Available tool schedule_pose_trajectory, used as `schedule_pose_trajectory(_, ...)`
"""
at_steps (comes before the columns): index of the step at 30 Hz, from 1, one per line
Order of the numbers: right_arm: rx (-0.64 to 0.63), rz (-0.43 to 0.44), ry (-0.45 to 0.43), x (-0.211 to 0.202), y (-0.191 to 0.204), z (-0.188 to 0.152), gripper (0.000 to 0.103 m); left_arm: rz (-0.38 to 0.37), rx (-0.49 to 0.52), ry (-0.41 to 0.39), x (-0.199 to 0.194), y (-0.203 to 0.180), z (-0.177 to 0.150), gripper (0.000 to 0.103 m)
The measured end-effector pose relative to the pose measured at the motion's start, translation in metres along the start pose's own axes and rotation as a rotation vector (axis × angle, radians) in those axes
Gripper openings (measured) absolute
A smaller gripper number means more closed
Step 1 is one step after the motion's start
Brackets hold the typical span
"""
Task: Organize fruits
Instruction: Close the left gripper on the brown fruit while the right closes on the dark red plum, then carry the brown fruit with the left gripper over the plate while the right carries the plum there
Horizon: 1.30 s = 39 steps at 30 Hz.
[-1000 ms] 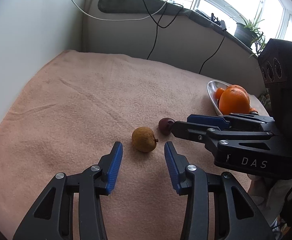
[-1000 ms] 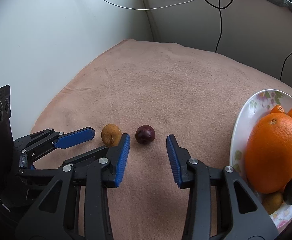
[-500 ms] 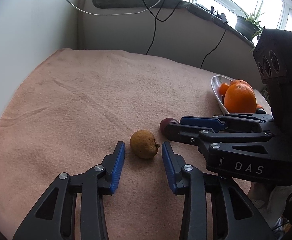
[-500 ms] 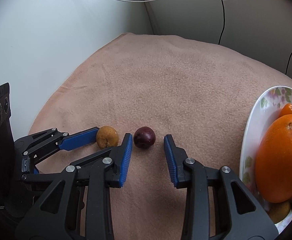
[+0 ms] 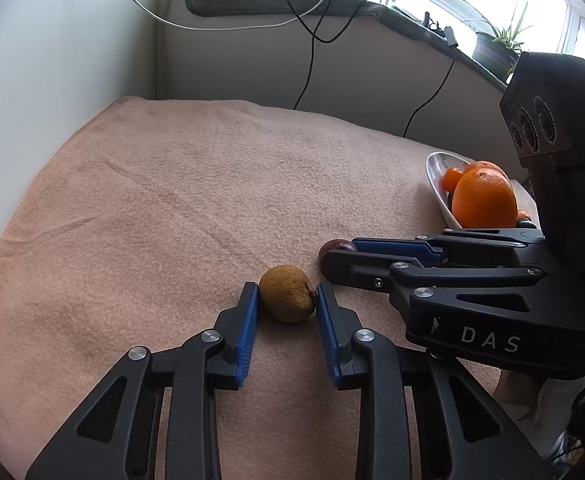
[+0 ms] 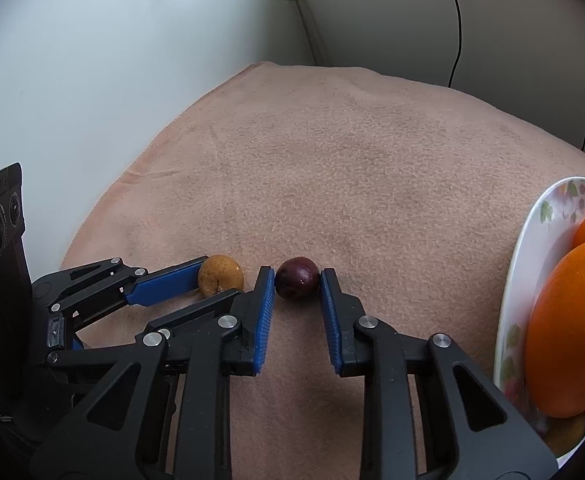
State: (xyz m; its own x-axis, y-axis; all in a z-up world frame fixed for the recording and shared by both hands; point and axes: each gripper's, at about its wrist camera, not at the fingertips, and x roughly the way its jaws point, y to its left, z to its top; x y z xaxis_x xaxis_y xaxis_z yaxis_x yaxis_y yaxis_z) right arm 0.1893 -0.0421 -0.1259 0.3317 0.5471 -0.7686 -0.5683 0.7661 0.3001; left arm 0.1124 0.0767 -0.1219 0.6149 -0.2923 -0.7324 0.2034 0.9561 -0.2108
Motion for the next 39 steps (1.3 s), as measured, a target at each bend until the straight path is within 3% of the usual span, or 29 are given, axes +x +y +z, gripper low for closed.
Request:
schedule_pose_trajectory(15, 0.024, 0.016, -0.069, -0.032, -0.006, -0.006, 0.024, -0.010, -0.027, -0.028, -0.013, 0.001, 0.004, 0.027)
schedule_pose_trajectory(26, 0.051, 0.008, -0.181, -0.091, -0.020, -0.017, 0.024, -0.040, -0.012, -0.080, -0.031, -0.022, 0.019, 0.027)
schedule_pose_trajectory(39, 0.113, -0.082, -0.306, -0.163, -0.063, -0.044, 0.024, -0.110, 0.021, -0.122, -0.031, -0.061, 0.045, 0.027)
